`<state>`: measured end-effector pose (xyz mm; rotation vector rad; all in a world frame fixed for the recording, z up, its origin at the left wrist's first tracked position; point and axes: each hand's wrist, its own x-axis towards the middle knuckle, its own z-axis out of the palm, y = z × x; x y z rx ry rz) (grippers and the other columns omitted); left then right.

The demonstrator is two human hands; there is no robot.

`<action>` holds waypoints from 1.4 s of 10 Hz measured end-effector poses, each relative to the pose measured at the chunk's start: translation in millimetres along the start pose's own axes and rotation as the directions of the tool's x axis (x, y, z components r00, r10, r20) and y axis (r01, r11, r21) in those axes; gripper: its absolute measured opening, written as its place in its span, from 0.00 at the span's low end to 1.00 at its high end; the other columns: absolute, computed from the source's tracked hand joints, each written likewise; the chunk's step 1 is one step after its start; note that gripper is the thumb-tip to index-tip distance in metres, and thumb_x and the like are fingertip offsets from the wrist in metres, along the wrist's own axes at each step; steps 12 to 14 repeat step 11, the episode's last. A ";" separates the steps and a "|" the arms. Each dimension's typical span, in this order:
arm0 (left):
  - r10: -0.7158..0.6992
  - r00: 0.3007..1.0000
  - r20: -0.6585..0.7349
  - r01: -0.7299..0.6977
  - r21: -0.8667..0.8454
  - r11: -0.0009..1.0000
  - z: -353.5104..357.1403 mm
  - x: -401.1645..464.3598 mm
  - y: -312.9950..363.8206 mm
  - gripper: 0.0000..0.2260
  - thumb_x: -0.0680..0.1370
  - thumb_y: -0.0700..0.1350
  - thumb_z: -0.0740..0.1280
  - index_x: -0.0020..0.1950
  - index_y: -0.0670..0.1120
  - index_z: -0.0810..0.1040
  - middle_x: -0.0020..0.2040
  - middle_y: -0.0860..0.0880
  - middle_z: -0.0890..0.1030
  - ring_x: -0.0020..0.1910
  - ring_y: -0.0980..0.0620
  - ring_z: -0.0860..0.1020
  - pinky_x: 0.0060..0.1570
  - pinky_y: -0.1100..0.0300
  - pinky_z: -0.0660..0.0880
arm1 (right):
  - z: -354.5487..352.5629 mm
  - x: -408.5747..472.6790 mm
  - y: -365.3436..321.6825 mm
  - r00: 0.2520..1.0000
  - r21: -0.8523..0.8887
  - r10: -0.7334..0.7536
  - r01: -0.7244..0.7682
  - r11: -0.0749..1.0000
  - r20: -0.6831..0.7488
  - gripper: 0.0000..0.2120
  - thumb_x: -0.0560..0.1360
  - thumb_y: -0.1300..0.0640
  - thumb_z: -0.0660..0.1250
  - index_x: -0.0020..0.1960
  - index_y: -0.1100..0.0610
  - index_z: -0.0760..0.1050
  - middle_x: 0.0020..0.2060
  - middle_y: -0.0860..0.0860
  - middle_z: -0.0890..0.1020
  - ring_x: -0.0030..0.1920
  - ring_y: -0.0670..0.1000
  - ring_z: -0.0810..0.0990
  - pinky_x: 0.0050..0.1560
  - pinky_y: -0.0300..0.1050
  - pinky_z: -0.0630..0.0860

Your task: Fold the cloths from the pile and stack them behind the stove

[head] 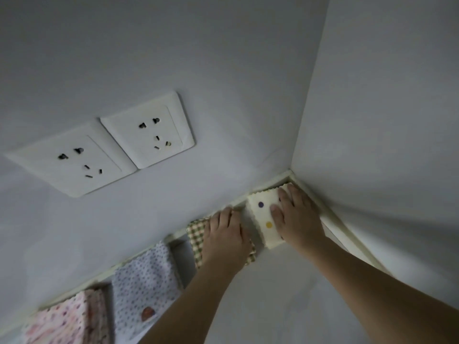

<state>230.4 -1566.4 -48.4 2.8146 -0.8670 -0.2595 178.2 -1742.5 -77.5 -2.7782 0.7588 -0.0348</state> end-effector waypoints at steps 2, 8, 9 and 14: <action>-0.016 0.997 -0.081 0.017 0.009 1.000 19.5 -8.2 -11.3 0.23 0.79 0.52 0.49 0.67 0.46 0.73 0.66 0.46 0.74 0.65 0.43 0.71 0.68 0.47 0.67 | 5.0 -14.7 -27.9 0.998 0.081 -0.027 0.022 0.996 0.062 0.29 0.77 0.42 0.49 0.66 0.60 0.74 0.64 0.62 0.75 0.57 0.65 0.78 0.50 0.58 0.79; -0.050 0.994 -0.097 0.049 -0.009 0.999 15.5 -31.8 -41.0 0.28 0.80 0.53 0.42 0.73 0.43 0.67 0.70 0.46 0.70 0.70 0.45 0.66 0.71 0.48 0.62 | 18.2 -32.0 -63.4 0.995 0.067 -0.102 0.102 0.992 -0.005 0.31 0.76 0.41 0.47 0.68 0.58 0.72 0.67 0.58 0.72 0.58 0.63 0.76 0.50 0.57 0.78; -0.039 0.995 -0.091 0.033 -0.067 0.997 6.8 -35.0 -41.1 0.29 0.79 0.54 0.40 0.75 0.43 0.64 0.73 0.46 0.67 0.73 0.47 0.62 0.76 0.52 0.54 | 12.1 -30.8 -63.5 0.994 0.043 -0.088 0.086 0.995 0.059 0.35 0.74 0.38 0.40 0.73 0.53 0.63 0.73 0.54 0.64 0.70 0.62 0.65 0.64 0.61 0.67; -0.076 0.971 -0.225 0.038 -0.170 0.985 -19.3 -49.6 -58.5 0.27 0.79 0.53 0.44 0.72 0.44 0.67 0.71 0.46 0.69 0.71 0.46 0.65 0.75 0.52 0.57 | -9.8 -37.8 -74.1 0.993 -0.009 -0.113 0.112 0.994 -0.025 0.34 0.76 0.41 0.35 0.76 0.55 0.57 0.76 0.53 0.59 0.76 0.57 0.54 0.74 0.63 0.49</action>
